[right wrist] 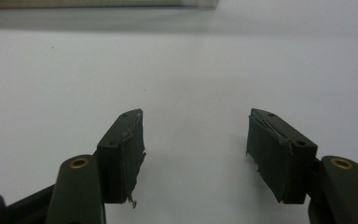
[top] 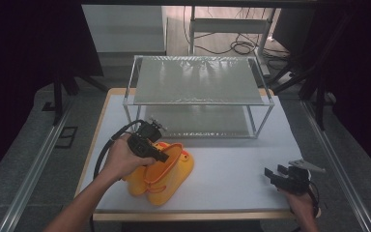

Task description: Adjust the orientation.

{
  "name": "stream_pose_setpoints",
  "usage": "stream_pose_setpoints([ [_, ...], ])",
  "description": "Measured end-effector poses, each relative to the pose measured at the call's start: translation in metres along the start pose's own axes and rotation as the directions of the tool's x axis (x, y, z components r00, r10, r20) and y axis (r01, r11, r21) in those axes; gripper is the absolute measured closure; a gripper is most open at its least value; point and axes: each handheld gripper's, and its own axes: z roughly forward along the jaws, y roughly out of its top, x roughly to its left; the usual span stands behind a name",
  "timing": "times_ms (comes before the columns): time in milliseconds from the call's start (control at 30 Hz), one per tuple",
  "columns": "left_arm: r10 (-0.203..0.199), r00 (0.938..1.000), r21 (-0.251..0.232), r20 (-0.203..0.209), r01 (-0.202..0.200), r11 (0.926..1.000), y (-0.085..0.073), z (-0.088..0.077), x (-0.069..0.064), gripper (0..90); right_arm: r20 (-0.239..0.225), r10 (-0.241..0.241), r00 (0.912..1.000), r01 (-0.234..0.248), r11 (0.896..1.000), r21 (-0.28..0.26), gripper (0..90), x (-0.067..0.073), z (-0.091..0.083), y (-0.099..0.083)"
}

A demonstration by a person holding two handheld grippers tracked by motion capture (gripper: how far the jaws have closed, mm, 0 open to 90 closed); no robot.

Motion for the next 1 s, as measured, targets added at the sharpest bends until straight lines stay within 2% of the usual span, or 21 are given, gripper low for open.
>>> stream_pose_setpoints([
  [100, 0.005, 0.9997, -0.012, 0.023, -0.005, 0.9999, -0.002, -0.003, 0.001, 81.2, 0.0, -0.002, 1.0, 0.002, 1.0, 0.003, 36.0, 0.0, 0.0, 0.0],
  [233, 0.005, 0.9997, -0.042, 0.025, -0.004, 0.9991, -0.003, -0.009, 0.001, 78.1, 0.0, 0.0, 1.0, 0.0, 1.0, 0.001, 36.0, 0.0, 0.0, 0.0],
  [333, 0.011, 0.9992, -0.068, 0.039, -0.008, 0.9977, -0.001, -0.017, 0.001, 67.1, 0.0, -0.003, 1.0, 0.003, 1.0, 0.003, 36.0, 0.0, 0.0, 0.0],
  [367, 0.015, 0.9992, -0.066, 0.037, -0.012, 0.9977, 0.0, -0.019, 0.0, 67.1, 0.0, -0.003, 1.0, 0.003, 1.0, 0.003, 36.0, 0.0, 0.0, 0.0],
  [533, 0.013, 0.9996, -0.086, 0.025, -0.011, 0.9962, 0.001, -0.029, -0.003, 55.2, 0.002, -0.003, 1.0, 0.003, 1.0, 0.003, 35.9, -0.001, 0.0, 0.0],
  [800, -0.006, 0.9998, -0.129, 0.017, 0.008, 0.9916, -0.004, -0.048, 0.0, 49.4, 0.003, 0.001, 1.0, -0.001, 1.0, 0.001, 35.8, -0.001, -0.001, 0.001],
  [1000, -0.019, 0.9998, -0.134, 0.009, 0.02, 0.9908, -0.01, -0.057, 0.004, 45.0, 0.001, 0.0, 1.0, 0.0, 1.0, -0.005, 35.8, 0.0, -0.002, 0.001],
])
